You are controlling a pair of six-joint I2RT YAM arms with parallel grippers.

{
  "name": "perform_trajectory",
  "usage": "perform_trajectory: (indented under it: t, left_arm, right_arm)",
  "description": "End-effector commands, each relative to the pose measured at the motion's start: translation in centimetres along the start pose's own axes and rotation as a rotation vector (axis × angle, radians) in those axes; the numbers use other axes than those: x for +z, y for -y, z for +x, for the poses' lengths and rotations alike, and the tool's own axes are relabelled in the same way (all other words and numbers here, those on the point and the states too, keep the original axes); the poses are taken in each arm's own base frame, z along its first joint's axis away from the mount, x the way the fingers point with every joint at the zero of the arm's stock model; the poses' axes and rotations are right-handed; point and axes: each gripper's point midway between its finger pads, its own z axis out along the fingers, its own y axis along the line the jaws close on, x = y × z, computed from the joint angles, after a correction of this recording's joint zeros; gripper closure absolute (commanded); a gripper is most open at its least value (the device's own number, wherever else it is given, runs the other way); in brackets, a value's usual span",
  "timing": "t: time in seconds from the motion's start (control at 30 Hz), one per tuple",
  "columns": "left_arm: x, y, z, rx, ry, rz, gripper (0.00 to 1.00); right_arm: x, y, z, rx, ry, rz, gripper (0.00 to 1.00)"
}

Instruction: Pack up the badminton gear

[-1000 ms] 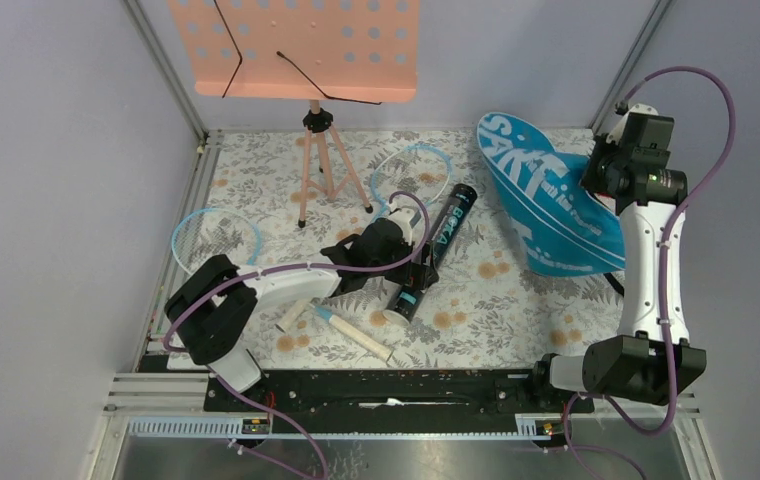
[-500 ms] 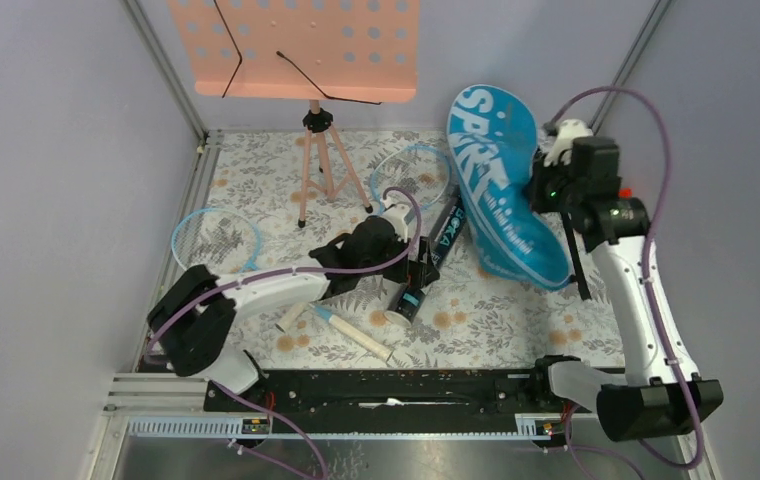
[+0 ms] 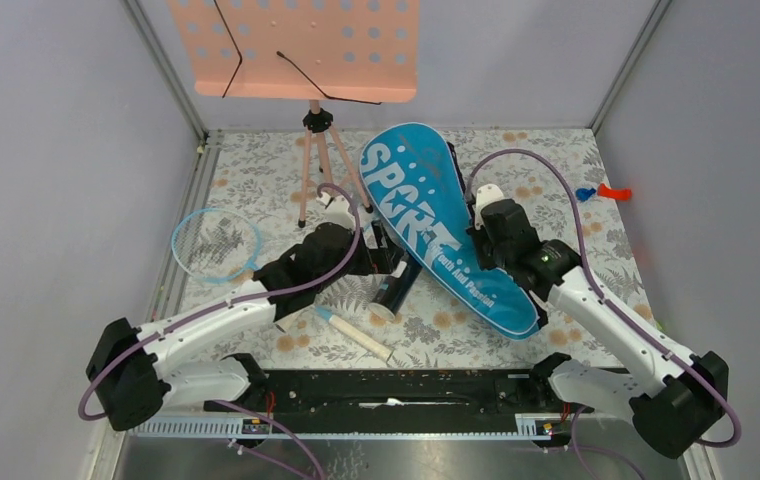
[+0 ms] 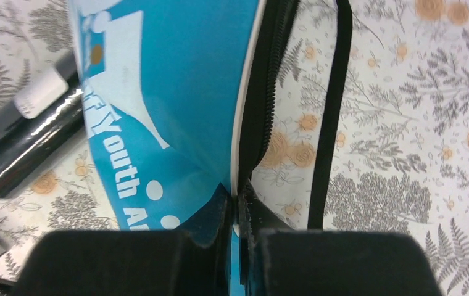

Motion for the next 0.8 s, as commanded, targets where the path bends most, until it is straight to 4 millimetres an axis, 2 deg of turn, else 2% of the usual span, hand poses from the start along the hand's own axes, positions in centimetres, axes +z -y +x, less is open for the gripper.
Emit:
perform_trajectory:
  t: [0.0, 0.1, 0.2, 0.3, 0.37, 0.5, 0.77]
  left_arm:
    - [1.3, -0.1, 0.6, -0.052, -0.008, -0.013, 0.01]
    - [1.8, 0.8, -0.4, -0.076, 0.013, 0.000, 0.01]
    - [2.1, 1.9, -2.7, -0.094, 0.049, -0.007, 0.01]
    - [2.5, 3.1, -4.9, -0.093, 0.075, -0.020, 0.01]
    - [3.2, 3.6, -5.7, -0.087, 0.063, -0.036, 0.01]
    - [4.8, 4.5, -6.3, -0.055, 0.015, -0.051, 0.01]
    - [7.5, 6.6, -5.0, 0.038, -0.089, 0.031, 0.01]
  right_arm:
    - [-2.1, -2.1, -4.1, -0.077, 0.205, -0.077, 1.00]
    - [-2.4, -3.8, -3.4, -0.198, 0.211, -0.115, 1.00]
    - [-2.6, -5.1, -2.9, -0.301, 0.207, -0.138, 1.00]
    - [-3.1, -6.4, -3.2, -0.388, 0.245, -0.154, 1.00]
    - [-3.5, -7.3, -3.7, -0.436, 0.282, -0.171, 1.00]
    - [-4.2, -8.7, -4.1, -0.524, 0.335, -0.182, 1.00]
    - [-4.9, -11.6, -3.8, -0.646, 0.357, -0.245, 1.00]
